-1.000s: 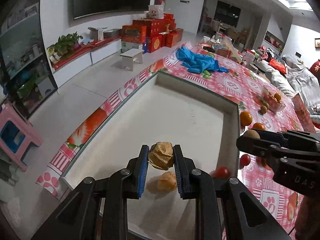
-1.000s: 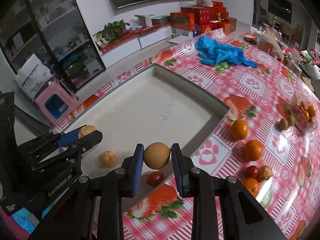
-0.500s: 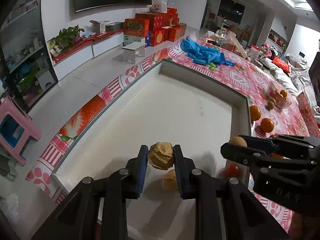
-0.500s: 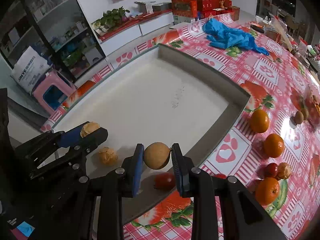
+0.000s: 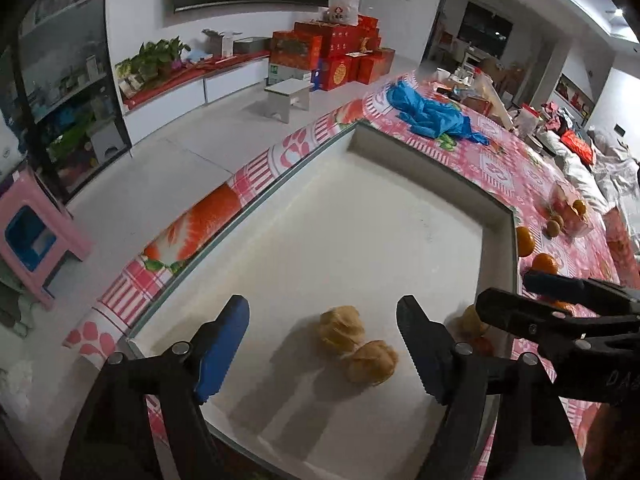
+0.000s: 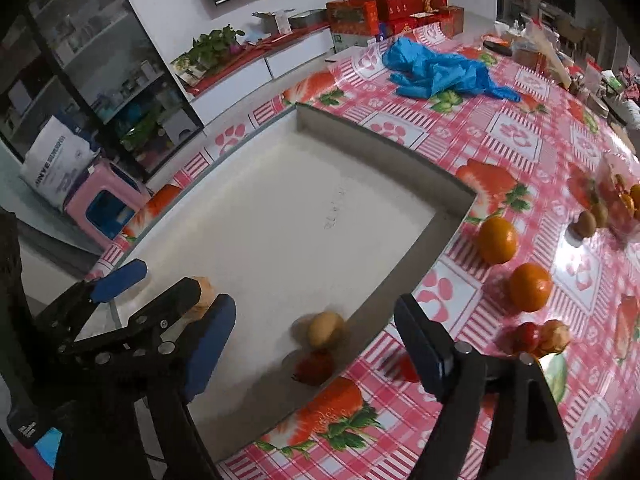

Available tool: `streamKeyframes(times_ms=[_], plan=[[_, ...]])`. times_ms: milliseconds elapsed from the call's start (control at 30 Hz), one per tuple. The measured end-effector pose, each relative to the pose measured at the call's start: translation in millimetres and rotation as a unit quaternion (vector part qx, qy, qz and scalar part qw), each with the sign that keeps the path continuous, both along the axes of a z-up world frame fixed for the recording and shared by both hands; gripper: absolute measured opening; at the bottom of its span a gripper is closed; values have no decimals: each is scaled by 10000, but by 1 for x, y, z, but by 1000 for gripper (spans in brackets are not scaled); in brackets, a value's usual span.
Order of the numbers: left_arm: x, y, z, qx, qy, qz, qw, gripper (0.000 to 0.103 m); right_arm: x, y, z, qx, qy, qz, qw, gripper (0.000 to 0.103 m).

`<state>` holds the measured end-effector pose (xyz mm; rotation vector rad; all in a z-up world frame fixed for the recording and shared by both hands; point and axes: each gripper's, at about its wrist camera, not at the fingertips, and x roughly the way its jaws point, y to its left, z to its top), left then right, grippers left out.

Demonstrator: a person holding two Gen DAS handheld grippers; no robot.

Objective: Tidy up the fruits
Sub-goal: 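Move the right tool back toward an orange on the tablecloth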

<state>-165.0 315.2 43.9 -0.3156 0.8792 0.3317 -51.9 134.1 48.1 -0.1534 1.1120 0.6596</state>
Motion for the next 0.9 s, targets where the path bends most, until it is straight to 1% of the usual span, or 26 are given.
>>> streamKeyframes(times_ms=[67, 200, 367, 500, 600, 767, 900], plan=[[2, -6, 5, 81, -34, -73, 9999, 77, 0, -6, 7, 25, -78, -20, 10000, 86], [5, -20, 12, 93, -95, -282, 9995, 77, 2, -27, 21, 71, -305, -206, 9993, 89], [9, -43, 20, 124, -129, -580, 9982, 77, 13, -70, 23, 44, -366, -677, 9970, 89], [12, -61, 23, 134, -146, -815, 9965, 77, 21, -112, 8, -115, -241, -1175, 9927, 89], [13, -74, 24, 148, -130, -1019, 9946, 77, 18, -137, -9, -227, -75, -1407, 9898, 89], [13, -107, 17, 360, -22, -1462, 9886, 77, 5, -153, -36, -479, 39, -1401, 9890, 89], [10, -122, 12, 338, 67, -1664, 9855, 77, 0, -150, -43, -488, 69, -1353, 9896, 89]])
